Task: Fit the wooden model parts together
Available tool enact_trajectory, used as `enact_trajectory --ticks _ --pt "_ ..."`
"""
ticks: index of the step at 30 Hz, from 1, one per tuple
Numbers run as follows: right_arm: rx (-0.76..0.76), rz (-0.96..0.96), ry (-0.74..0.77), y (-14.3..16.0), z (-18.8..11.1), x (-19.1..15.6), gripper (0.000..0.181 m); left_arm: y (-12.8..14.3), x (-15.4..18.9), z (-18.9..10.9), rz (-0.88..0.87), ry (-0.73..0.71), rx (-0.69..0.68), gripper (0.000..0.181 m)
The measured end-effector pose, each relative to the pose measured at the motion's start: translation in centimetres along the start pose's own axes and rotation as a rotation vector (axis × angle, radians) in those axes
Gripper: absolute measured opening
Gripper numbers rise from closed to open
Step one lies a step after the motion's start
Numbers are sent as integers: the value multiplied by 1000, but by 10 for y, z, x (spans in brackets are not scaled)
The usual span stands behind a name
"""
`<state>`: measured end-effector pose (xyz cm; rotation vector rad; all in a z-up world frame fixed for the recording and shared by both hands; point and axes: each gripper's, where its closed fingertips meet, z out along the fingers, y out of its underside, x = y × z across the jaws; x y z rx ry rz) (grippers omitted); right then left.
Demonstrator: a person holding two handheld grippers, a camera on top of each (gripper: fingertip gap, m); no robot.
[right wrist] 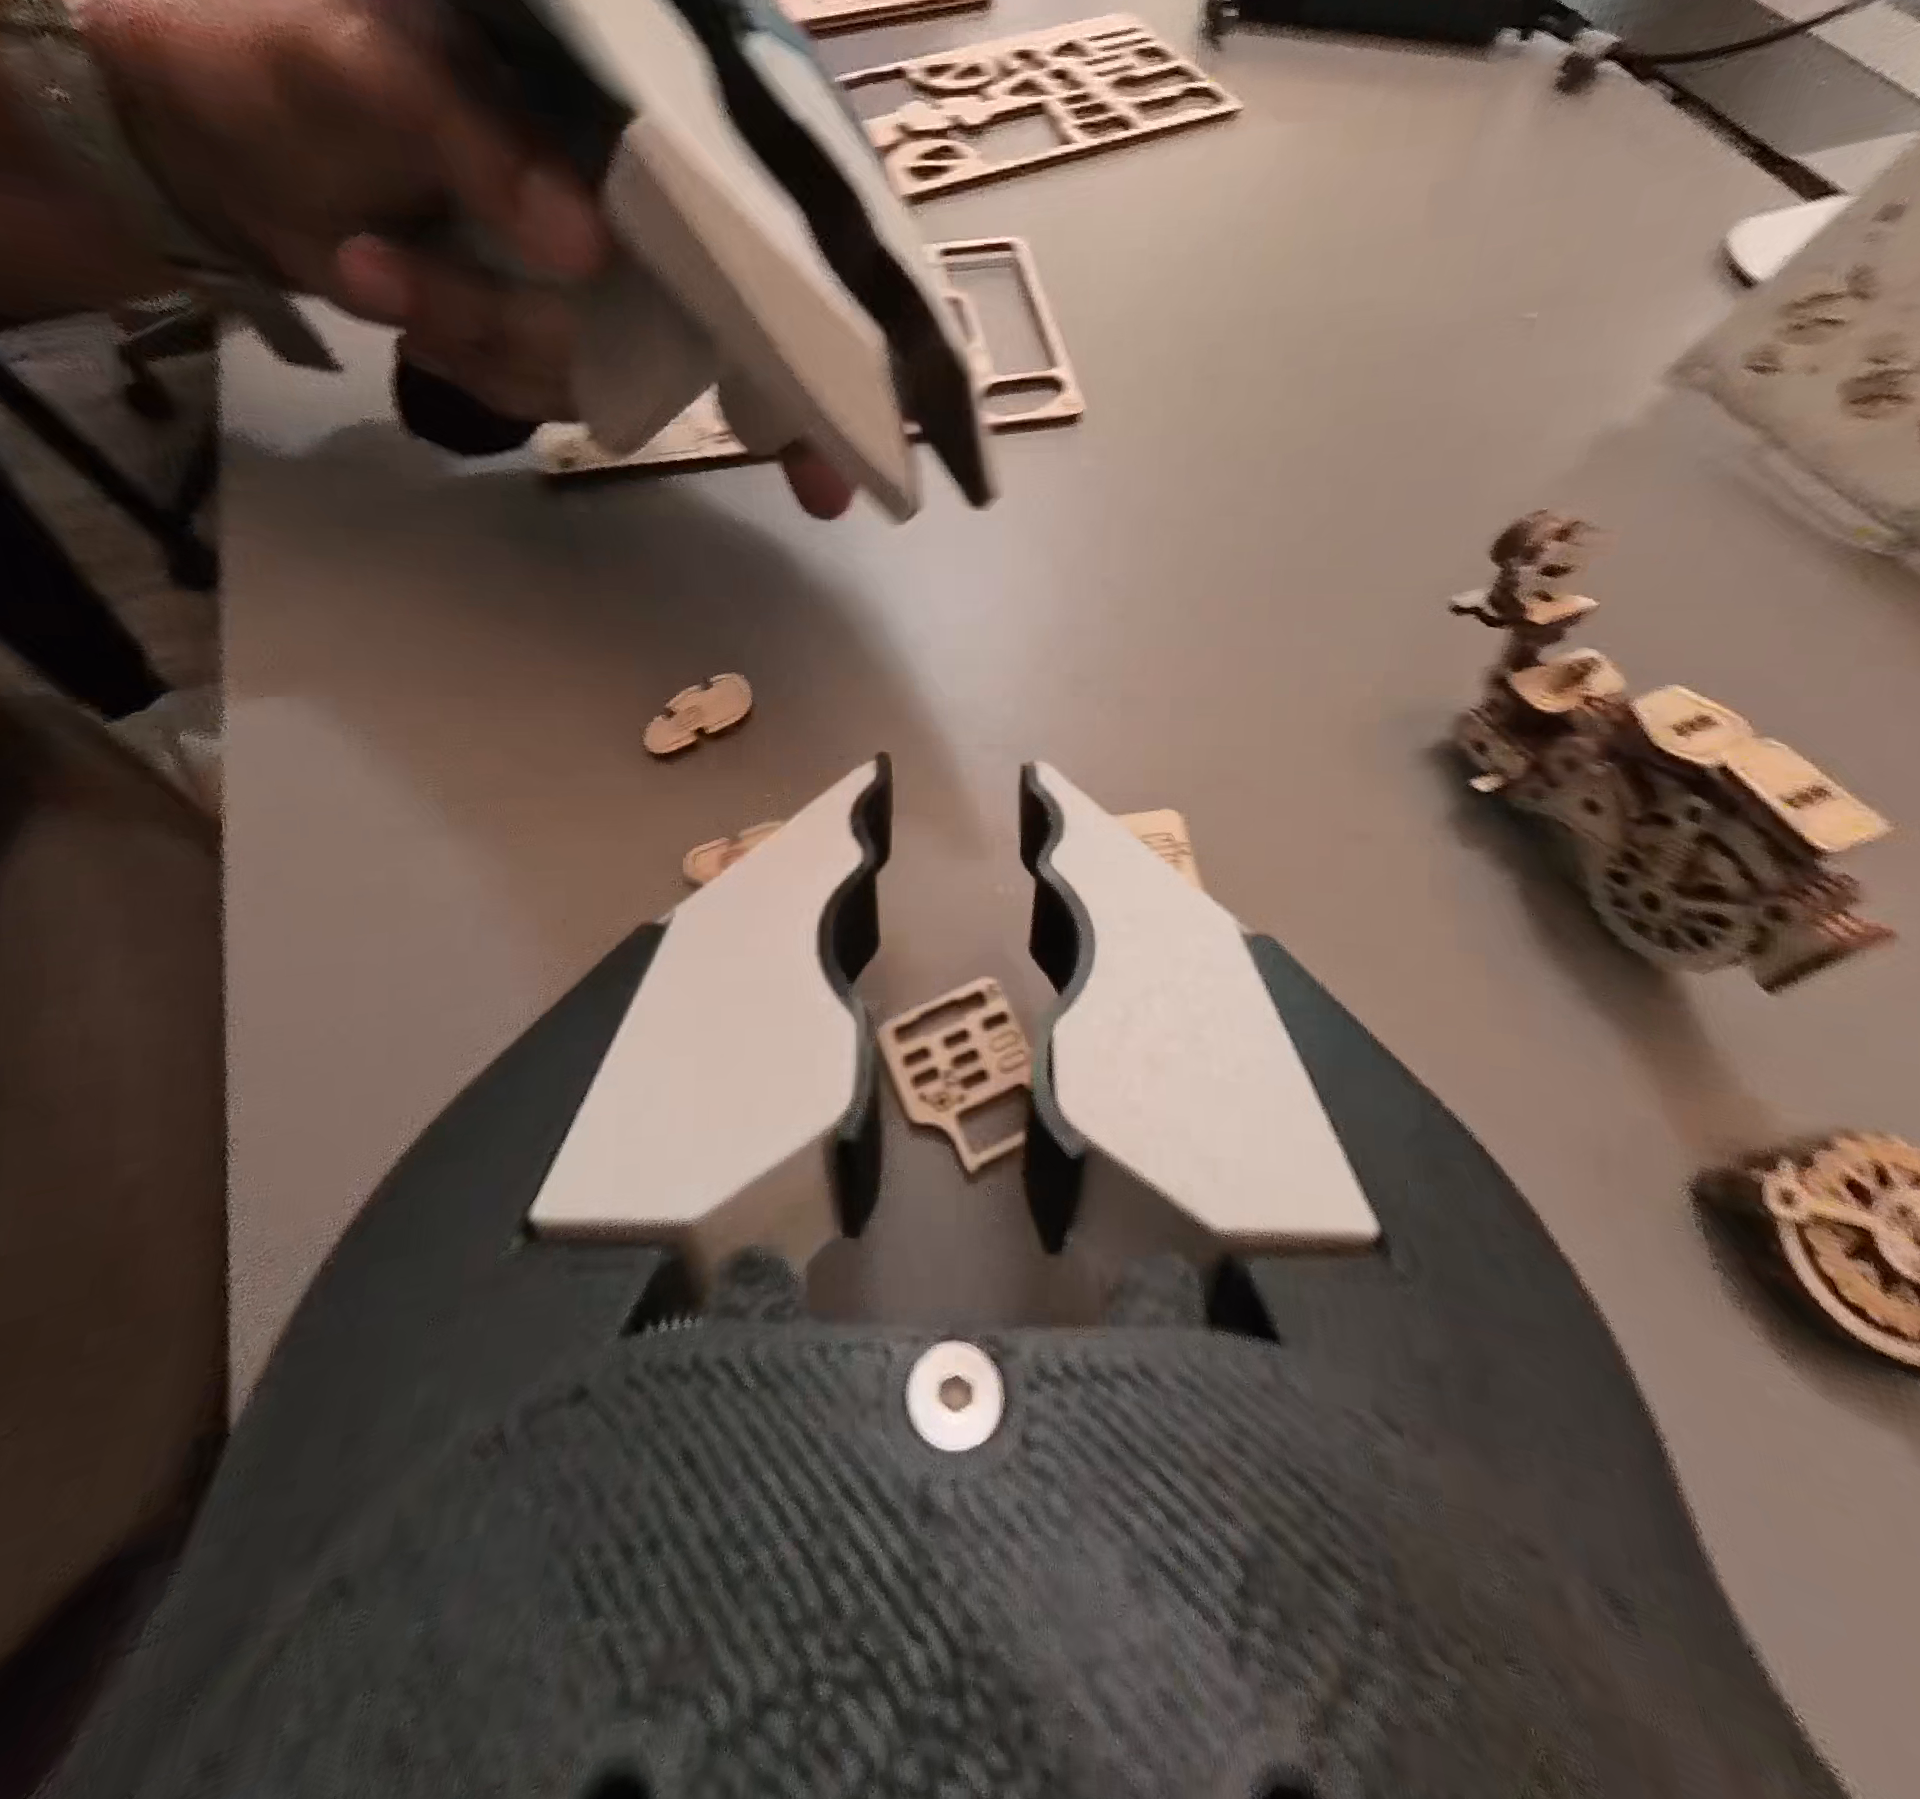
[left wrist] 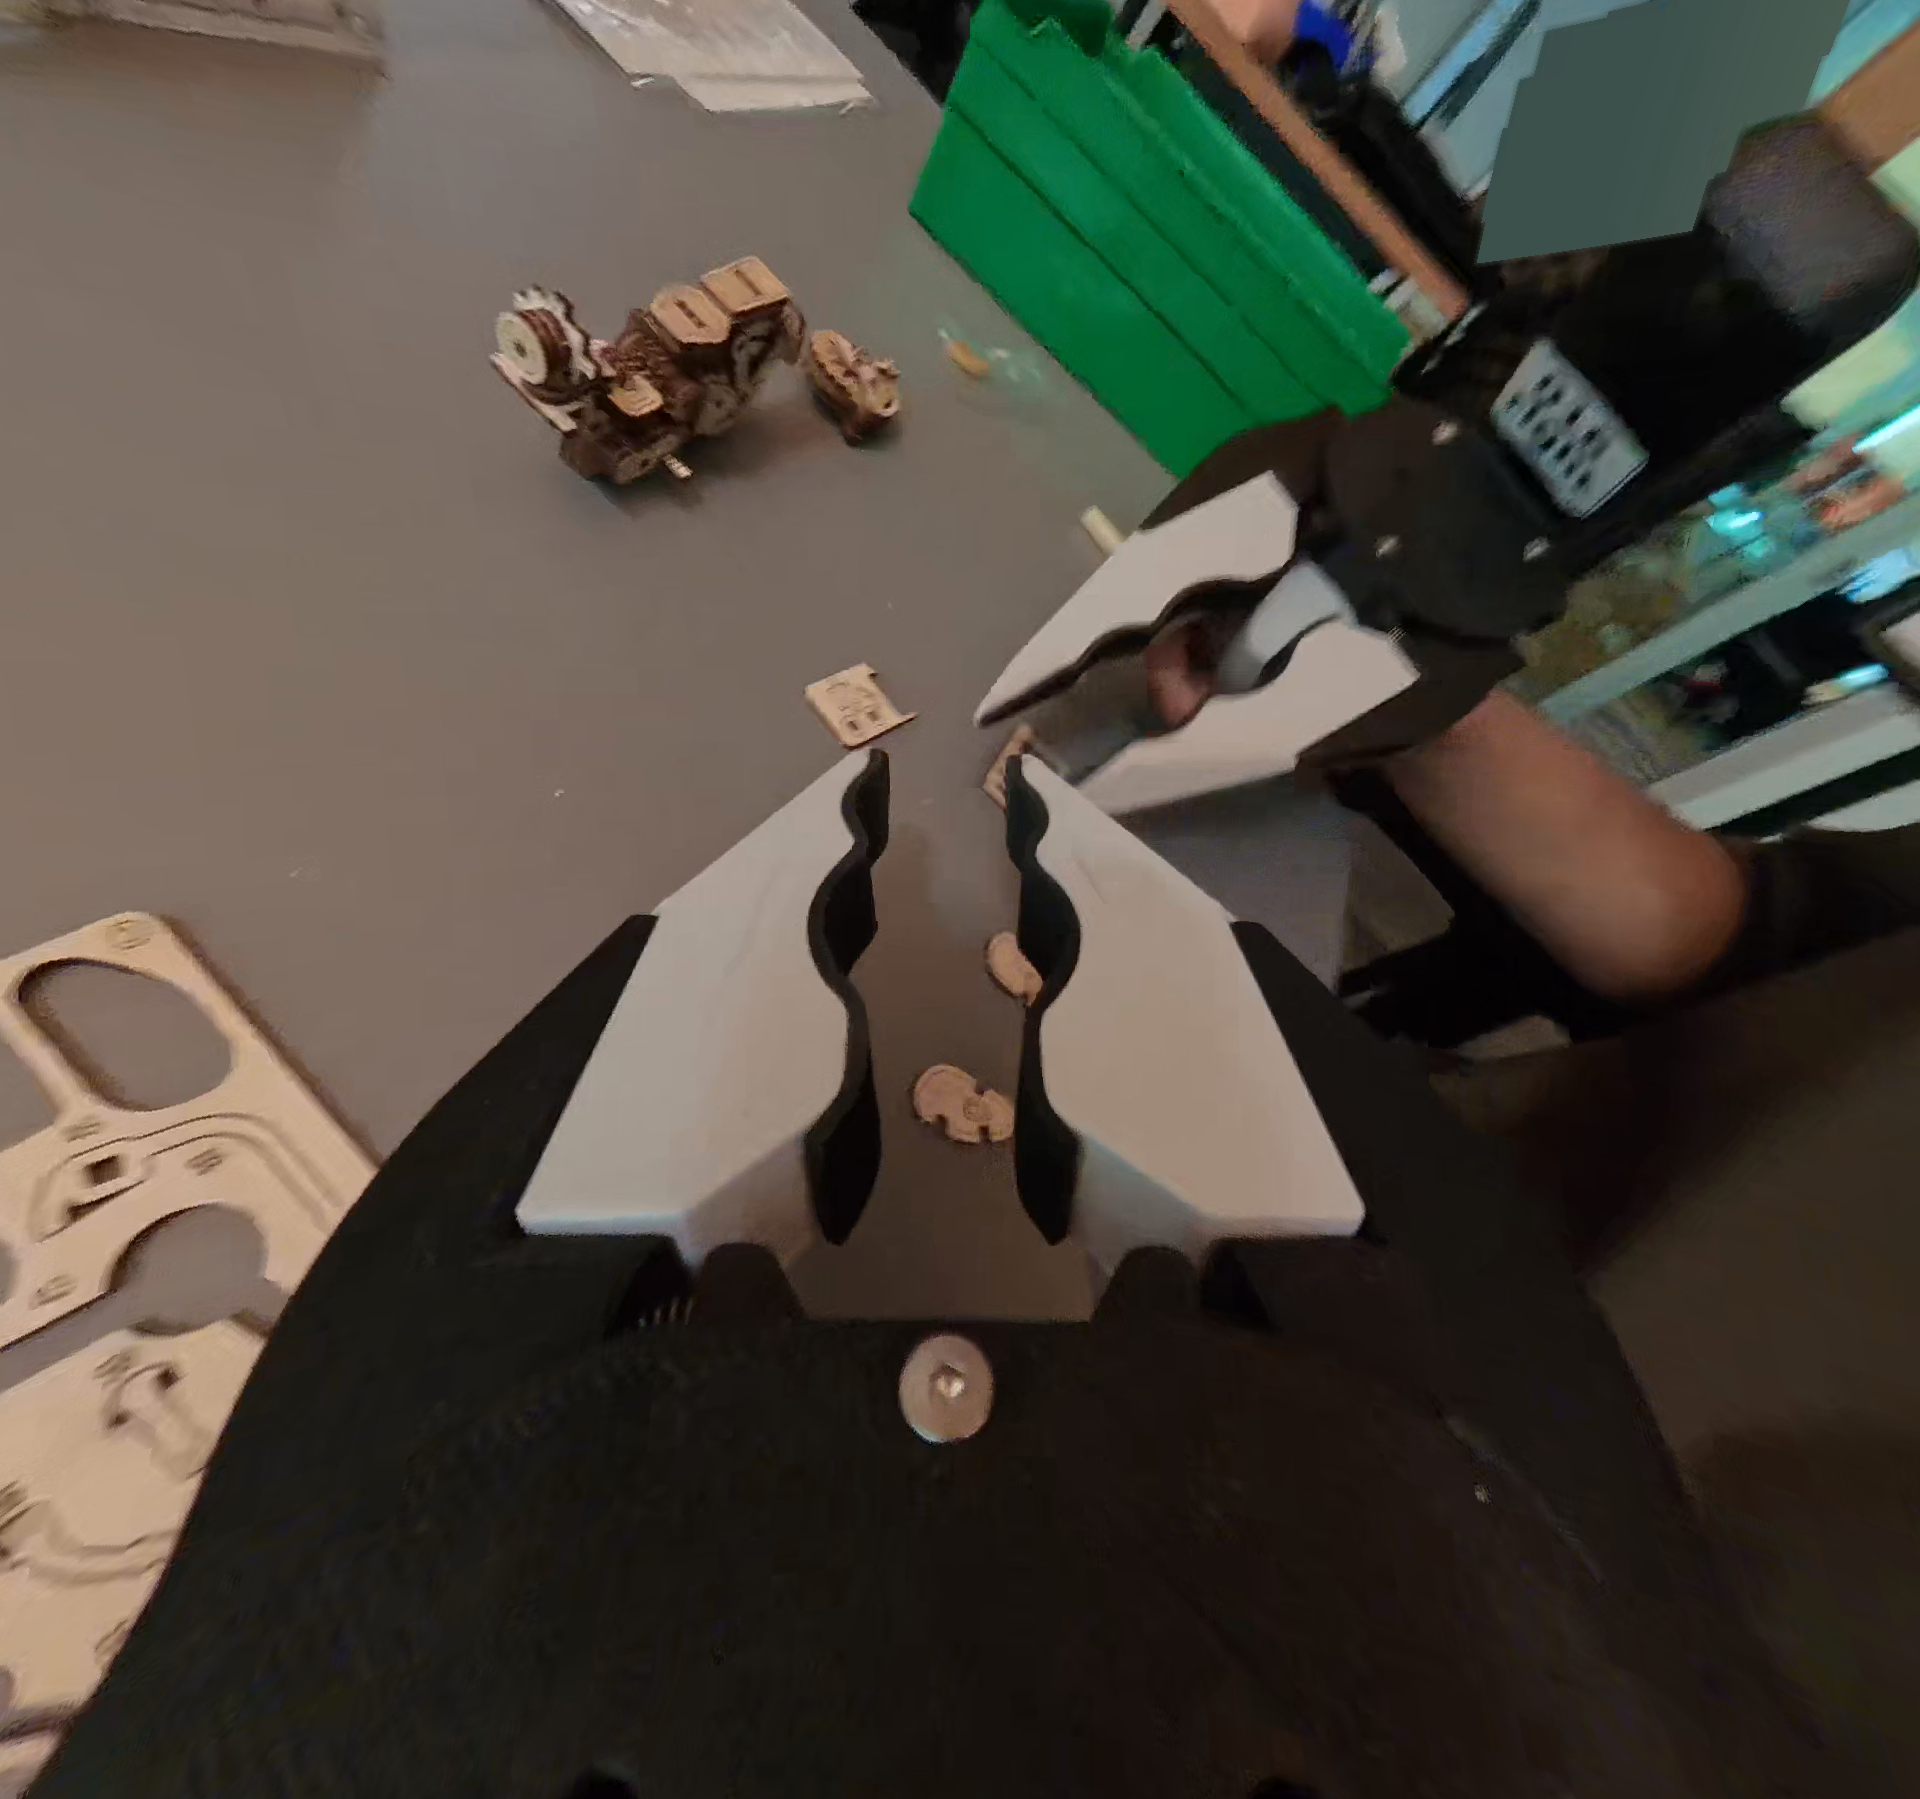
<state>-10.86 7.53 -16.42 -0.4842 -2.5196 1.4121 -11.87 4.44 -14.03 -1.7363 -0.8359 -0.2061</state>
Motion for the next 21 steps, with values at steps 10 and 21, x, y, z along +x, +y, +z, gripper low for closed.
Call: enact_trajectory --ticks 10,21 --pt "-57 87 144 10 -1 27 16 6 -16 4 128 -163 -31 0" --pt "-78 127 230 16 -8 43 0 11 -17 9 149 -155 -26 0"
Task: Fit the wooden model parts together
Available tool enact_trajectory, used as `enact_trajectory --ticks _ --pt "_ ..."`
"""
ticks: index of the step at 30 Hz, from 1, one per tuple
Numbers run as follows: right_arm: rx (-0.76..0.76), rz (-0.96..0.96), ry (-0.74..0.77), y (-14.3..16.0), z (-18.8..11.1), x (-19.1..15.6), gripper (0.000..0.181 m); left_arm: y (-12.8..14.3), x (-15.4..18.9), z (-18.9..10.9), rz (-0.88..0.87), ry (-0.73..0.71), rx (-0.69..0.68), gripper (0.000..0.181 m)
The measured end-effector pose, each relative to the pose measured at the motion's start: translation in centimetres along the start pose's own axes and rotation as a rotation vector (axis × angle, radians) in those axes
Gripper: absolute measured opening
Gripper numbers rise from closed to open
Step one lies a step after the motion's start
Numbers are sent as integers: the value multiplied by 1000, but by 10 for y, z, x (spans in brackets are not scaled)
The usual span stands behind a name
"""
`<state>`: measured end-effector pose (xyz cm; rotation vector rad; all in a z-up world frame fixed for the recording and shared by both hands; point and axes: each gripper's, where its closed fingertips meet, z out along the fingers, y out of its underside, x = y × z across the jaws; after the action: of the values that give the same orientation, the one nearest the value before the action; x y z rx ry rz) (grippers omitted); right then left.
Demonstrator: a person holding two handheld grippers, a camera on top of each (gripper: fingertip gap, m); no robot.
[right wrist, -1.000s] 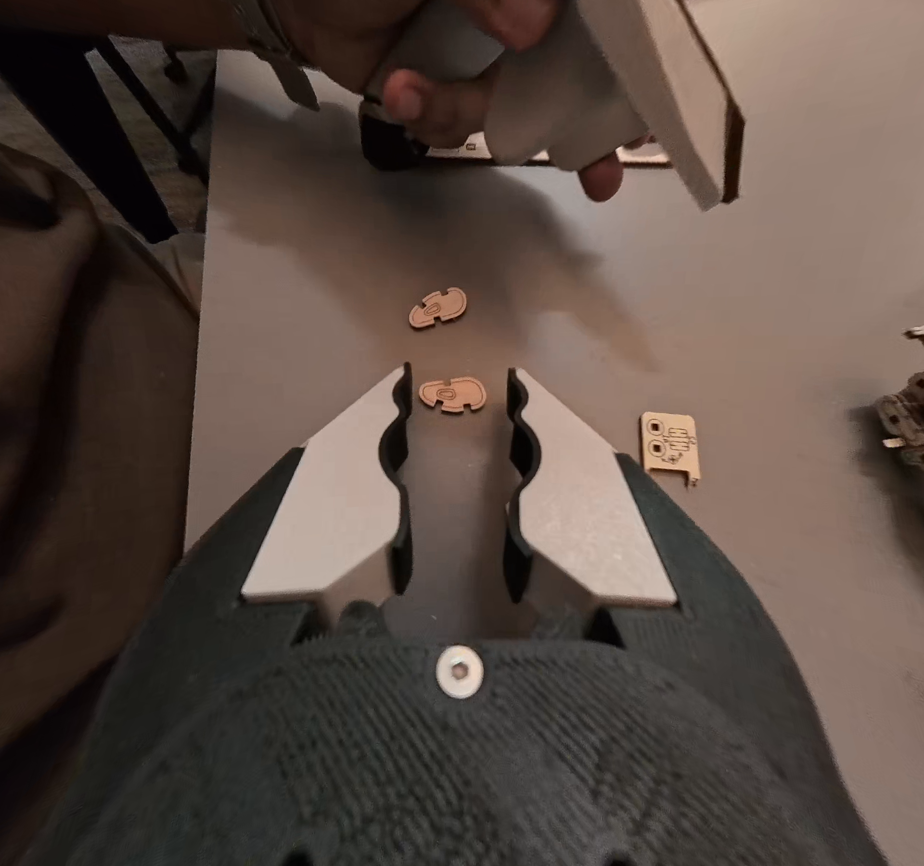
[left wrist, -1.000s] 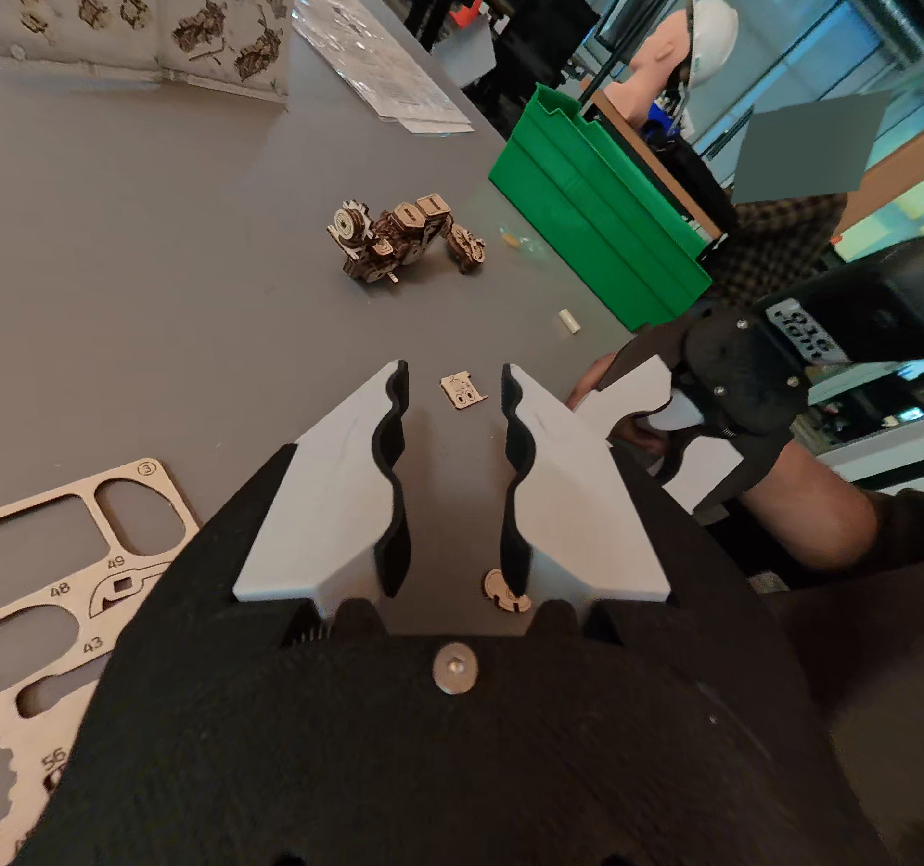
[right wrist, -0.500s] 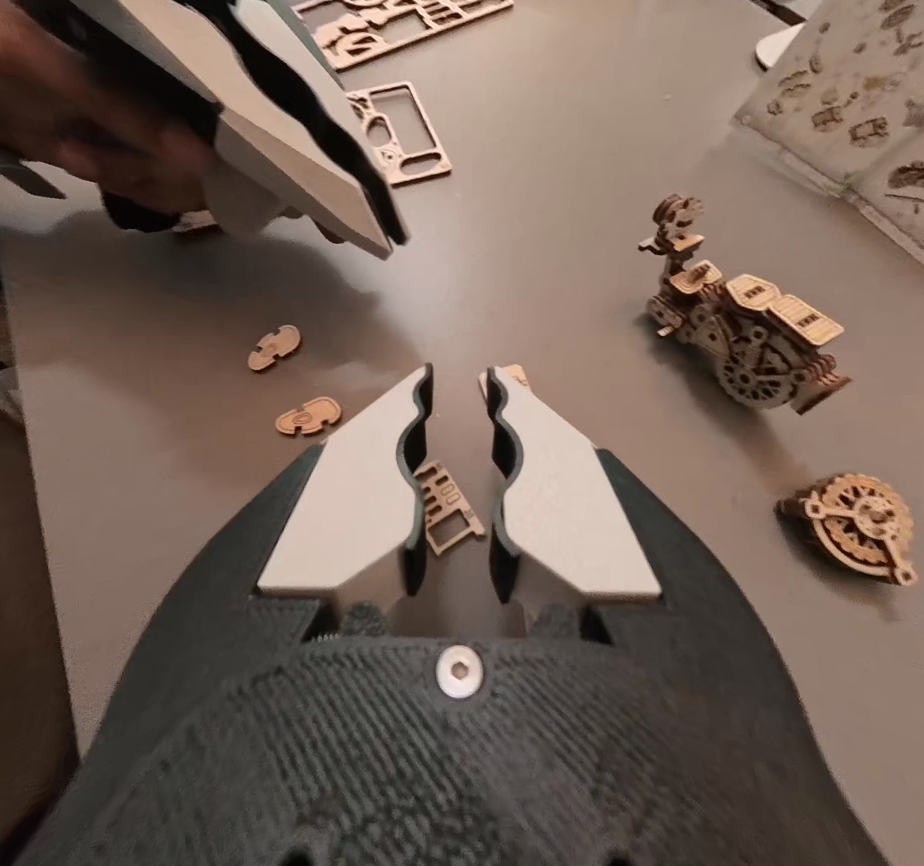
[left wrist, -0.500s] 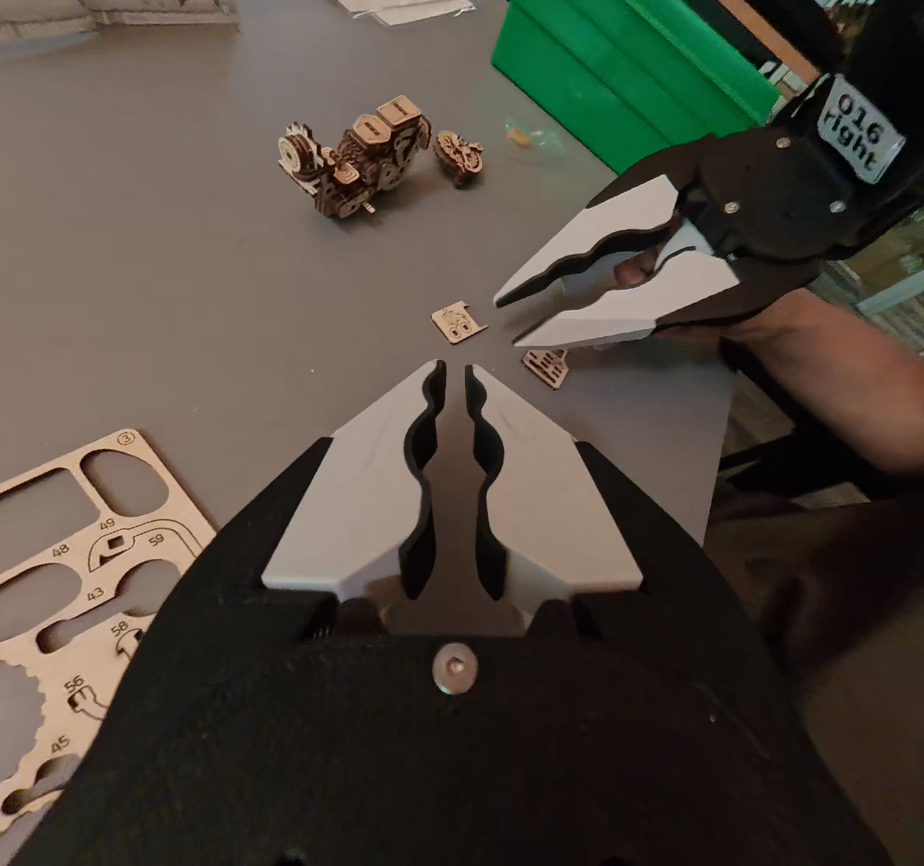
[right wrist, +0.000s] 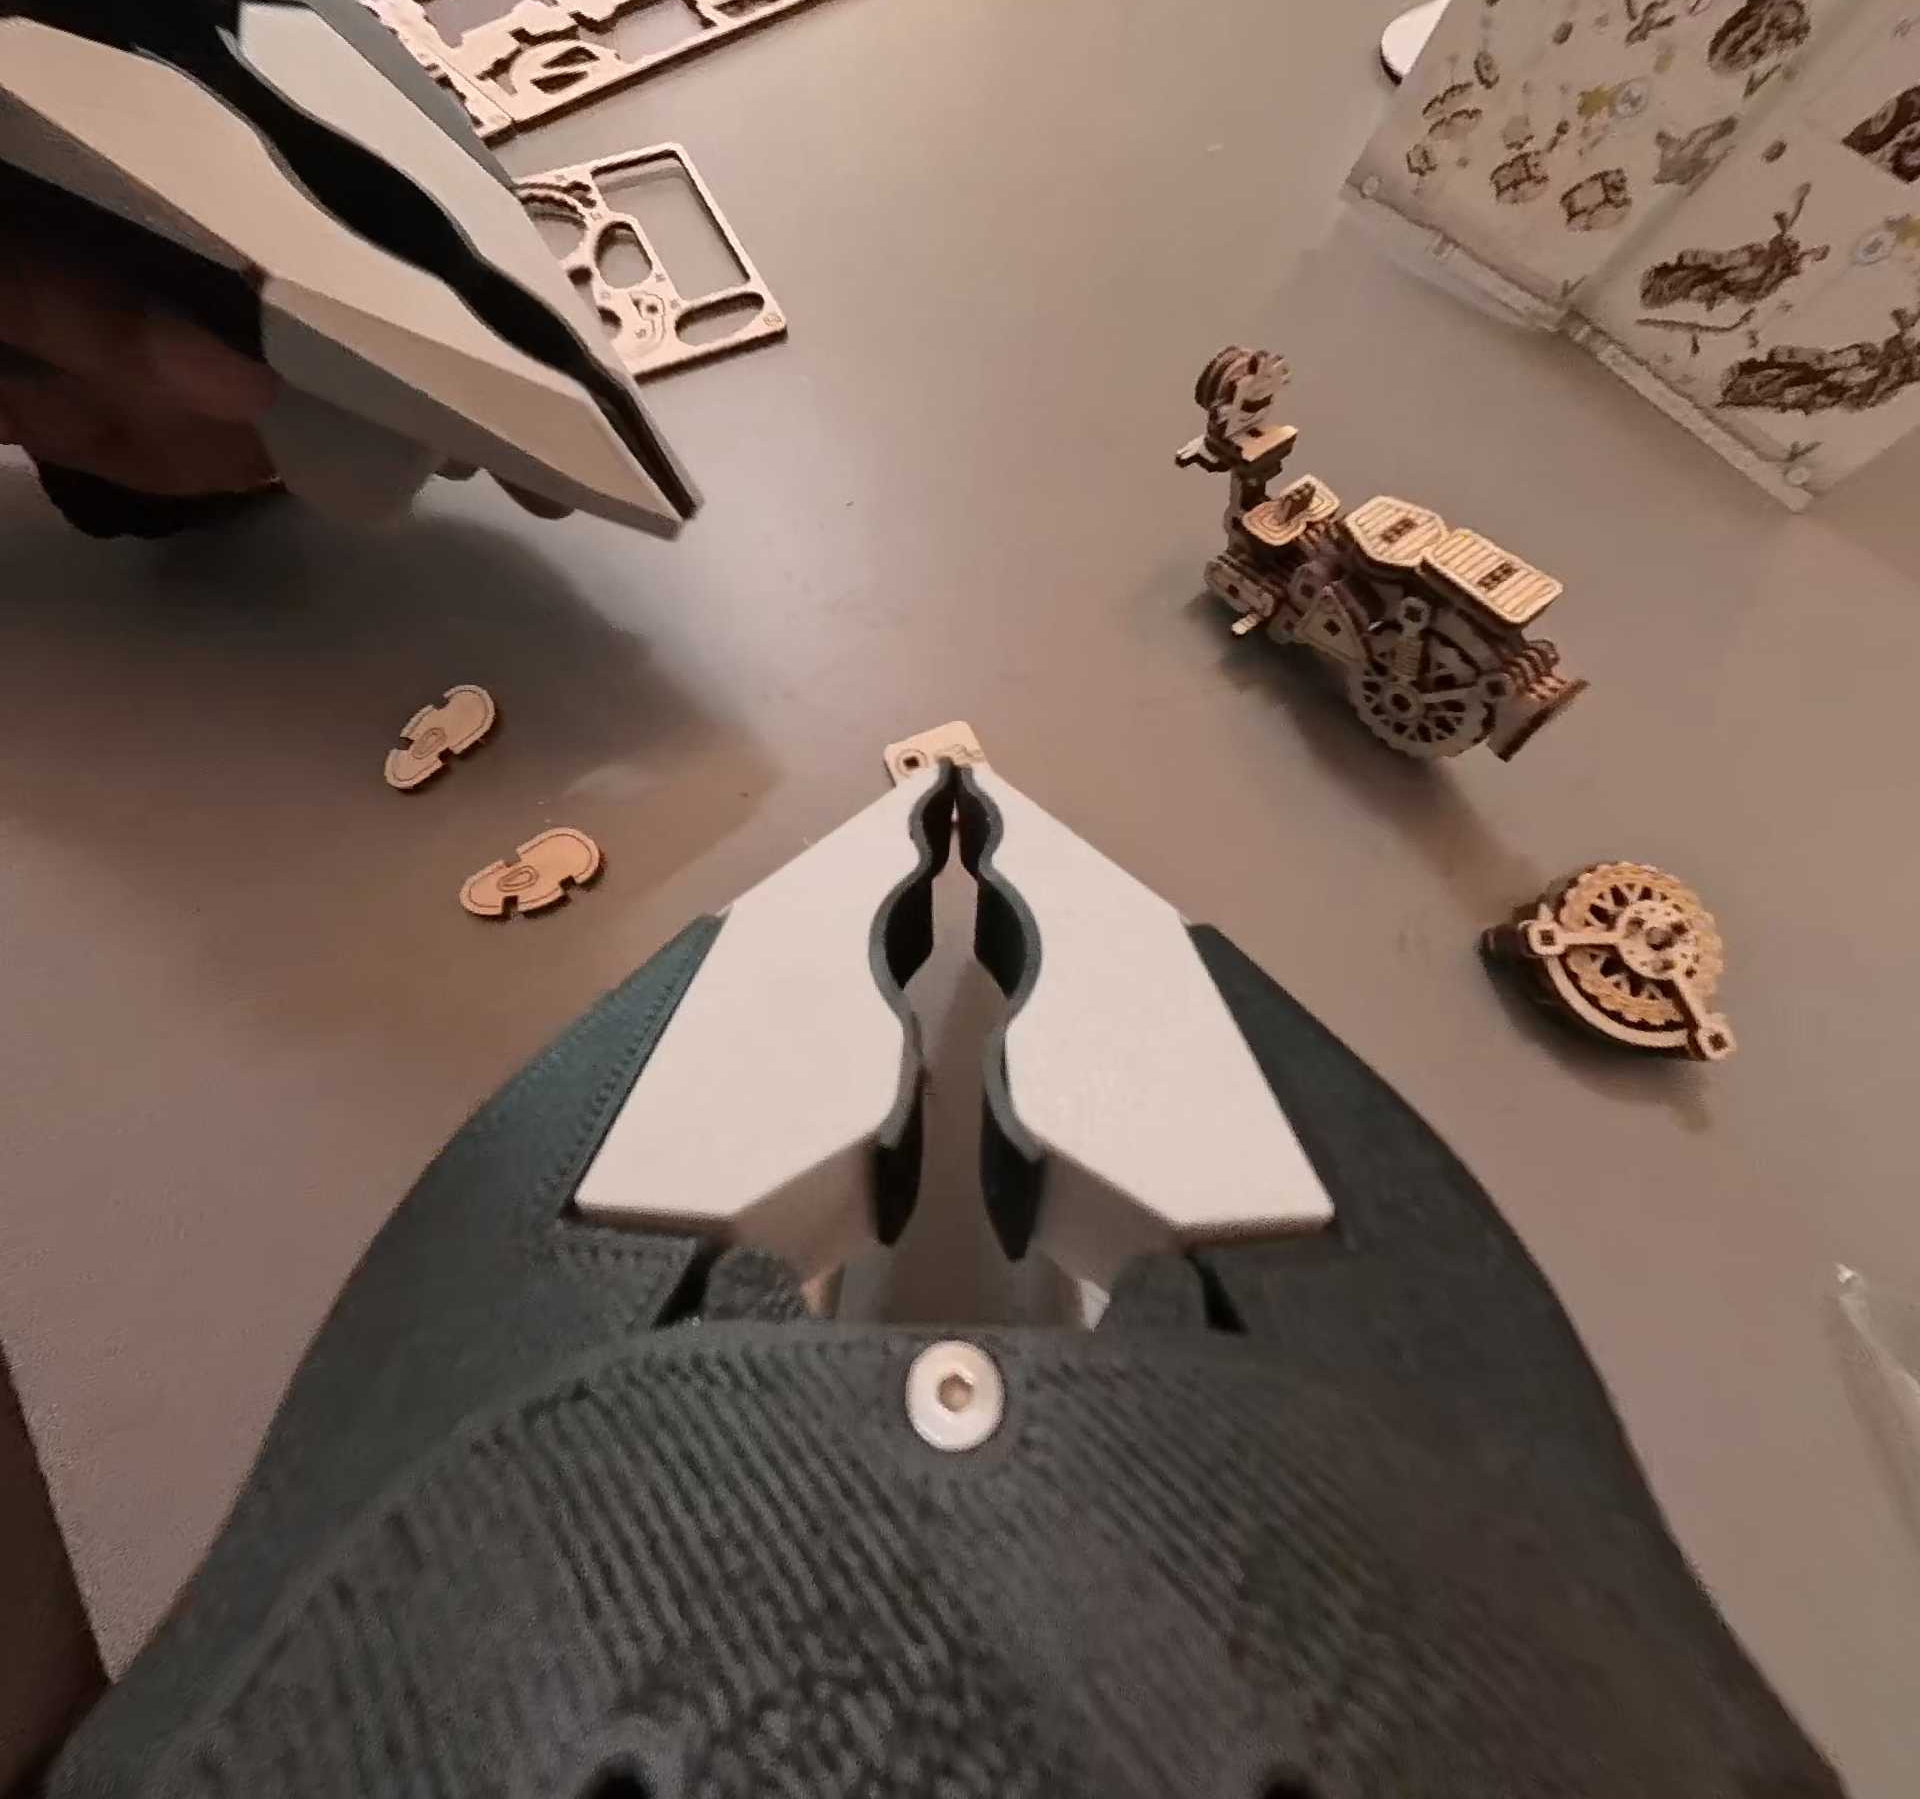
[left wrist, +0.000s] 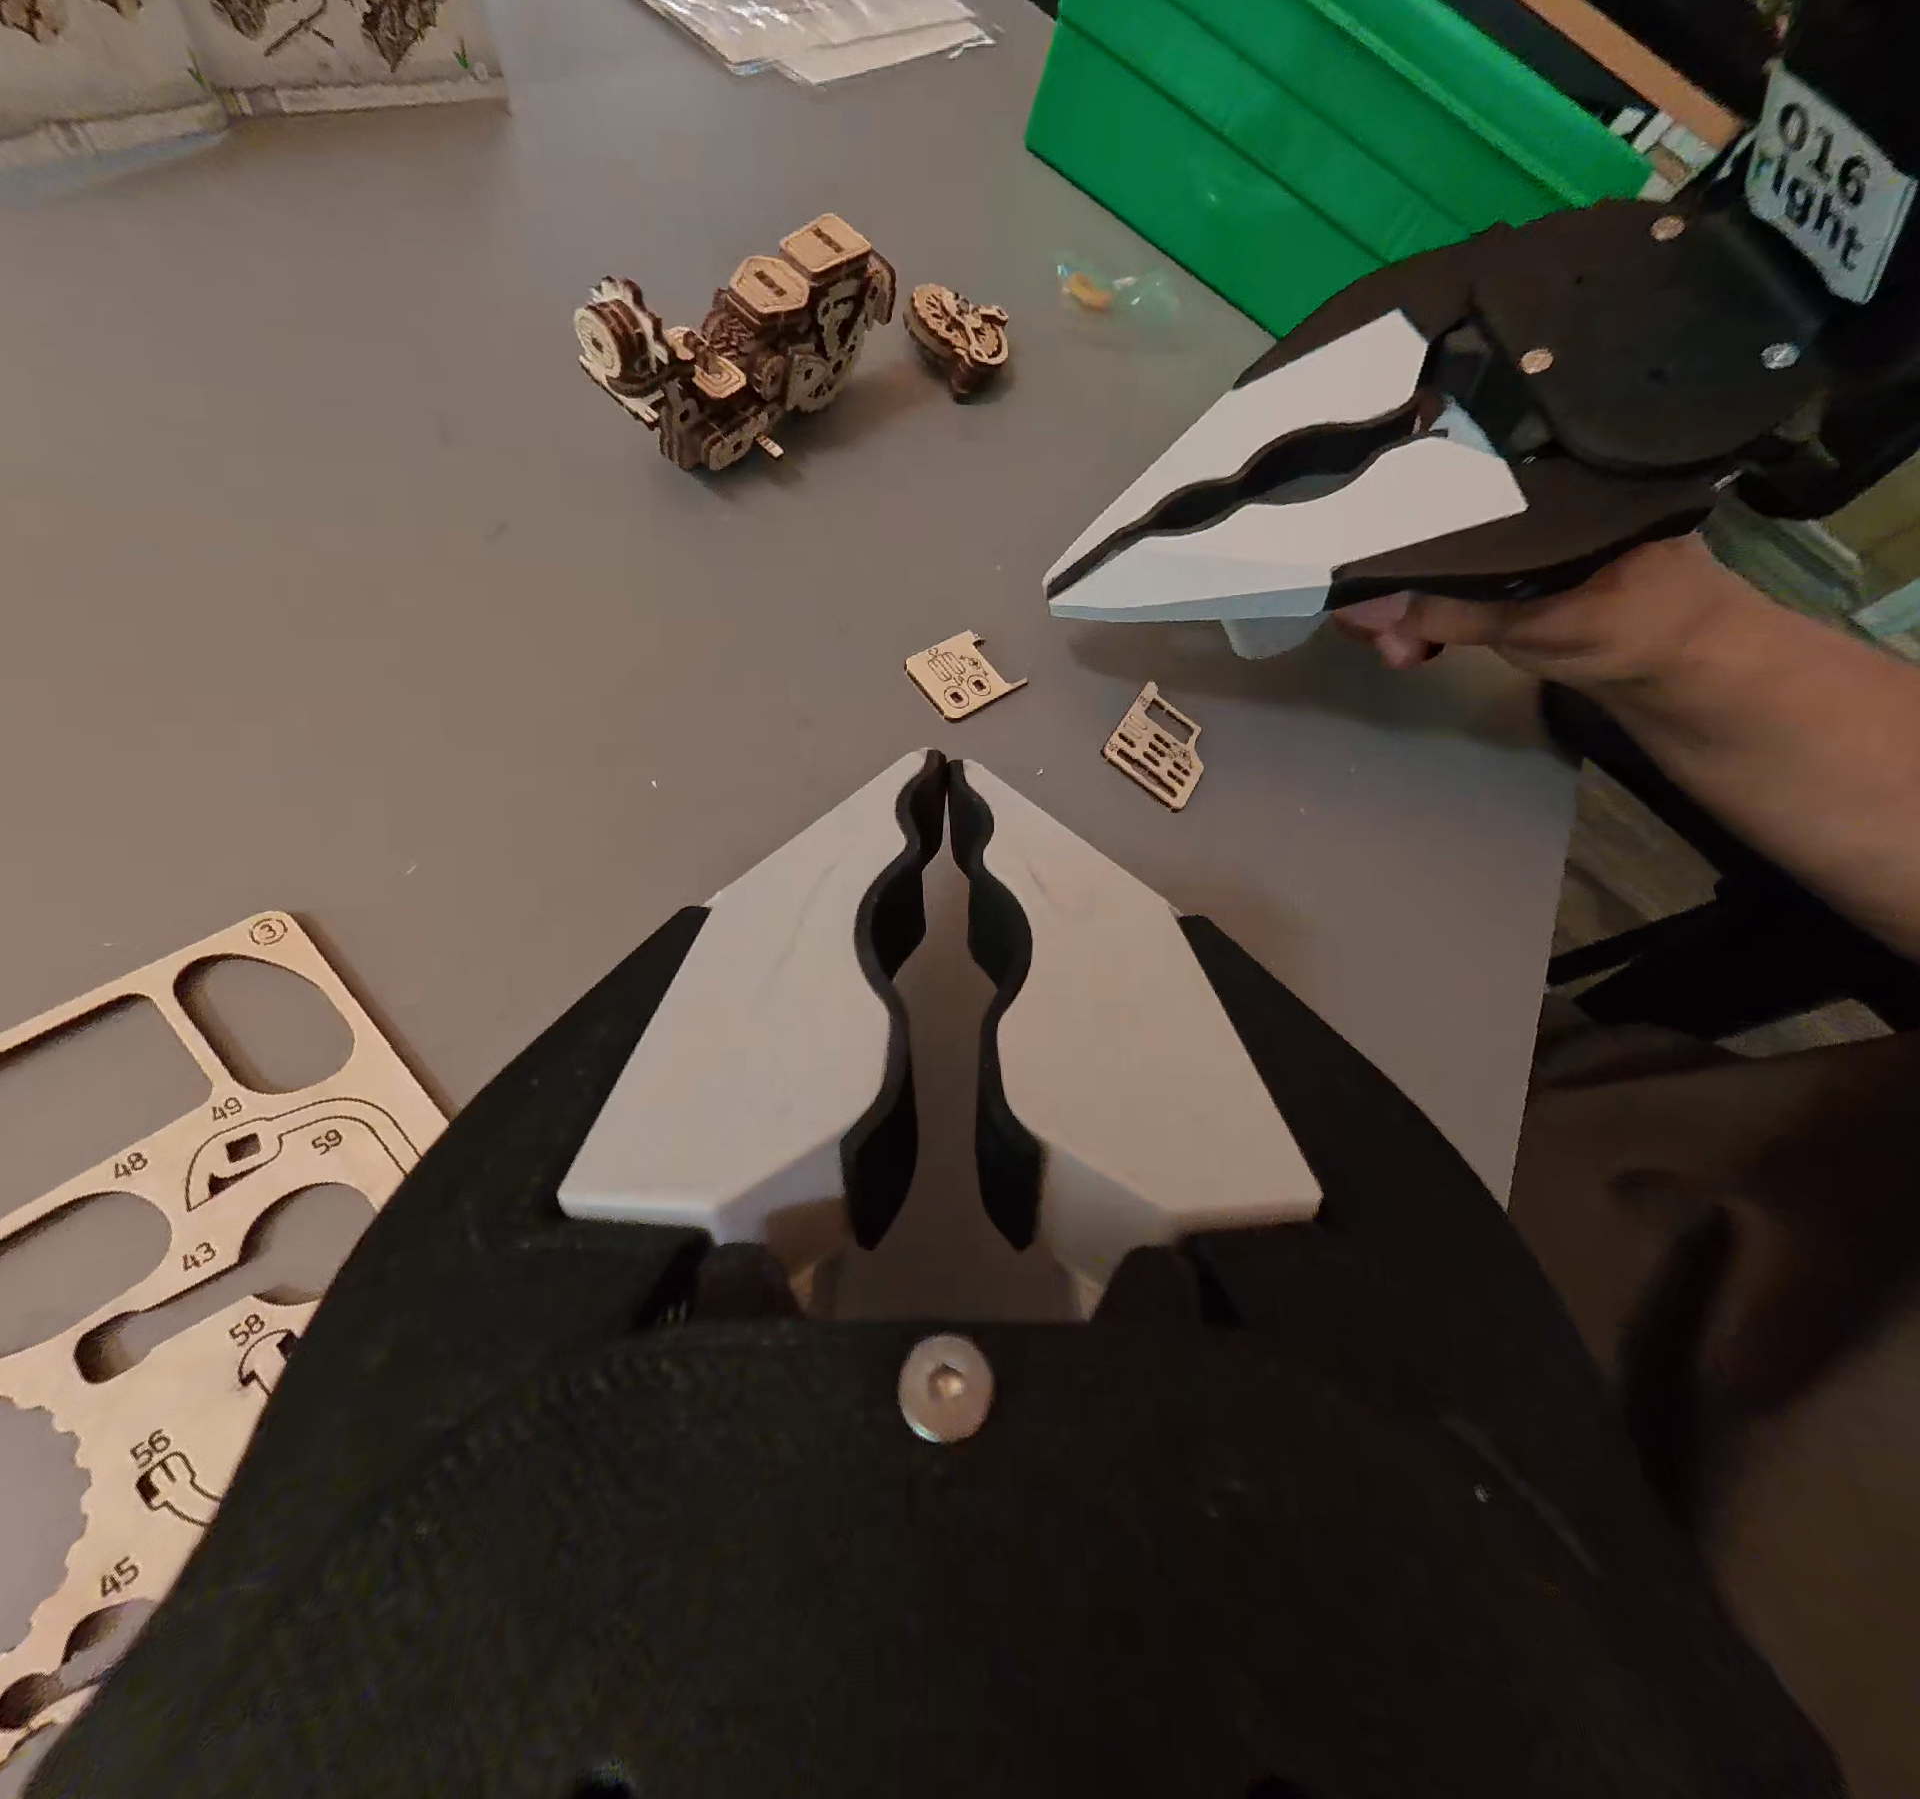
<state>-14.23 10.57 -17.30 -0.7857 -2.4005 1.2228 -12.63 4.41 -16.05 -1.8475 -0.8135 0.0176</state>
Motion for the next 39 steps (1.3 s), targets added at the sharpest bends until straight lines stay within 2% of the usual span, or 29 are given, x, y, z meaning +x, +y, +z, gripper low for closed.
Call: enact_trajectory --ticks 7,12,19,28,39 --pt "-4 91 -69 5 3 -6 0 -3 -6 -6 -136 65 34 0" --pt "-1 108 -69 4 2 -2 0 12 -22 1 -99 -97 -58 0" --pt "49 195 -88 -3 1 7 3 8 -27 5 -89 -144 -52 0" --pt "69 216 -94 -4 2 0 9 20 -17 -2 -132 -103 -63 11" --pt "77 290 -170 -6 4 -6 16 18 -30 -1 -193 -98 -69 14"
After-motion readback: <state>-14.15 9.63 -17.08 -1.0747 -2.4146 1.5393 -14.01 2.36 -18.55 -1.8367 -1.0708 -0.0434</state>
